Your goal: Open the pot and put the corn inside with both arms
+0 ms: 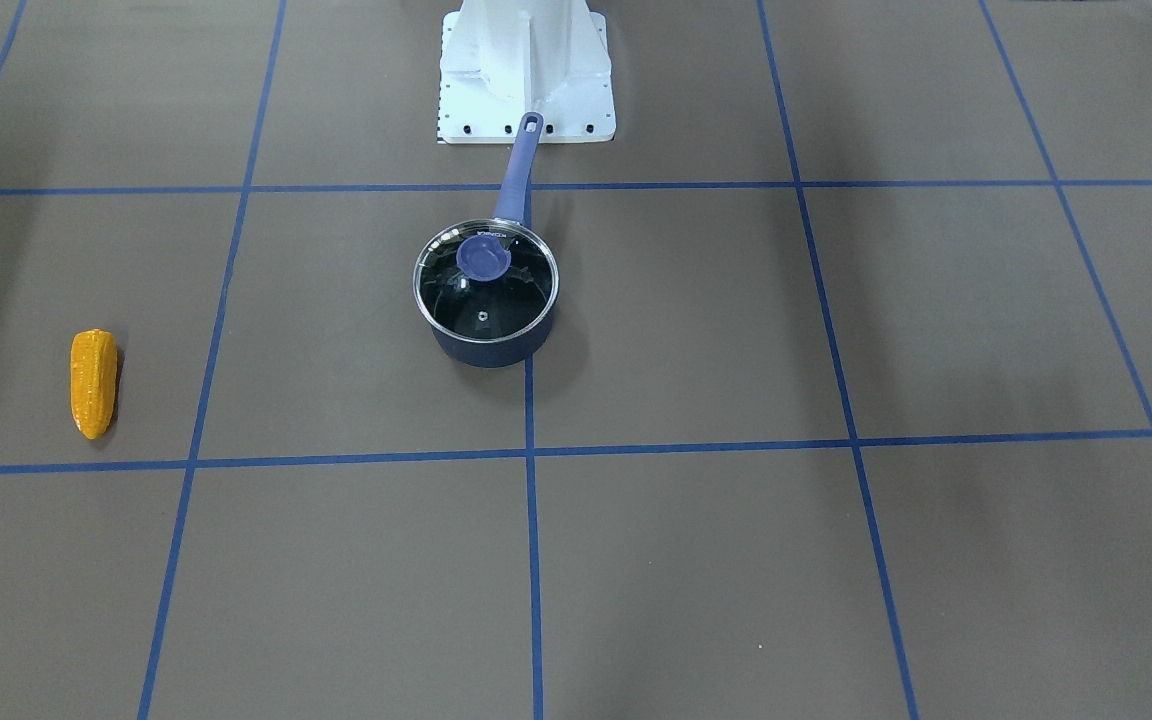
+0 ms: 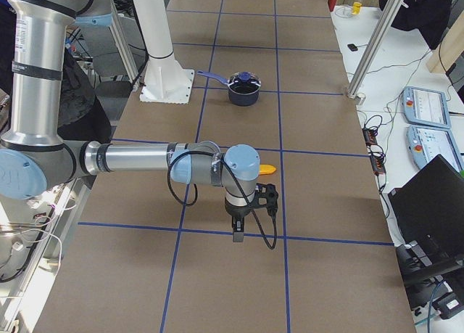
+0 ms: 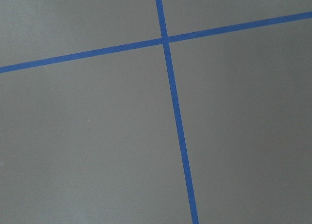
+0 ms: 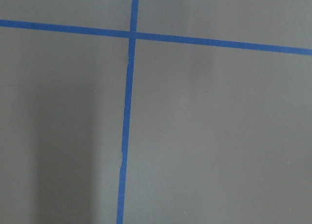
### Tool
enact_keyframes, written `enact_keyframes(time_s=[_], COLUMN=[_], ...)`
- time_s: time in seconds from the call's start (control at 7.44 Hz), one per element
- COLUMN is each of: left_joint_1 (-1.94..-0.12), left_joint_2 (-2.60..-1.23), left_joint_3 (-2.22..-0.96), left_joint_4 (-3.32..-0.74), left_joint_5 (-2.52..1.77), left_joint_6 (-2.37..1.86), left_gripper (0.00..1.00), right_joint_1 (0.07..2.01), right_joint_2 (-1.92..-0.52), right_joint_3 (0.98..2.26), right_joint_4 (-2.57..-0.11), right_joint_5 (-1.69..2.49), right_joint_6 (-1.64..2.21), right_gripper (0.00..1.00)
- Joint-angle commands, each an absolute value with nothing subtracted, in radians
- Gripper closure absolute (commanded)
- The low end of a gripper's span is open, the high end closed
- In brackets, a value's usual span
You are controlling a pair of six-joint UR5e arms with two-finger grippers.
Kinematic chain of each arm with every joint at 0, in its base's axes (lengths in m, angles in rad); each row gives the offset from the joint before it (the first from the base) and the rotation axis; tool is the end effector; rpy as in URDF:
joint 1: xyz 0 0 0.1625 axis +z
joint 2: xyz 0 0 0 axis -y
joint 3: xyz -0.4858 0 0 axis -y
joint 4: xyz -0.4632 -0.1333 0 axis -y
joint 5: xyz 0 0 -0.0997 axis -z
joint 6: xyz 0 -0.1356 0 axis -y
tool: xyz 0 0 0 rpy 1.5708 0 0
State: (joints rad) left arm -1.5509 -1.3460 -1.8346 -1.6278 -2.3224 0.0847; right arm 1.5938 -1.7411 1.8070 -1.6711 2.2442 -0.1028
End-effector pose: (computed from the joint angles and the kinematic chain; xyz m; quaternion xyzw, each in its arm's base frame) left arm -0.0315 -0.4640 0.7071 0.0565 0.3650 0.0662 0.9270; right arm 0.0597 -0.4746 0.7201 0.0046 -0.3307 -0.0320 0.9432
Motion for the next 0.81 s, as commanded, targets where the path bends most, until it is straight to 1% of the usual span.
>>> enact_keyframes(time_s=[0.0,0.4,0.67], left_joint_1=[-1.549,-1.549,-1.549], left_joint_2=[-1.345,-1.359,-1.437], left_joint_3=[-1.841,-1.850,-1.868], left_joint_4=[-1.626,-1.631,-1.673], left_joint_5=[-2.324,-2.324,-2.326], left_joint_6=[0.080,0.078,0.077], left_gripper=[0.01,0.01,0.01], right_joint_1=[1.594,1.594,1.591], right_joint_2=[-1.741,-1.736,-1.726], right_joint_3=[1.807,1.816,1.812], right_joint_4=[-1.672,-1.667,-1.507], right_joint_5=[2.244,2.252,2.252], right_joint_6=[-0.103,-0.103,-0.097], right_gripper=[0.00,0.00,0.00])
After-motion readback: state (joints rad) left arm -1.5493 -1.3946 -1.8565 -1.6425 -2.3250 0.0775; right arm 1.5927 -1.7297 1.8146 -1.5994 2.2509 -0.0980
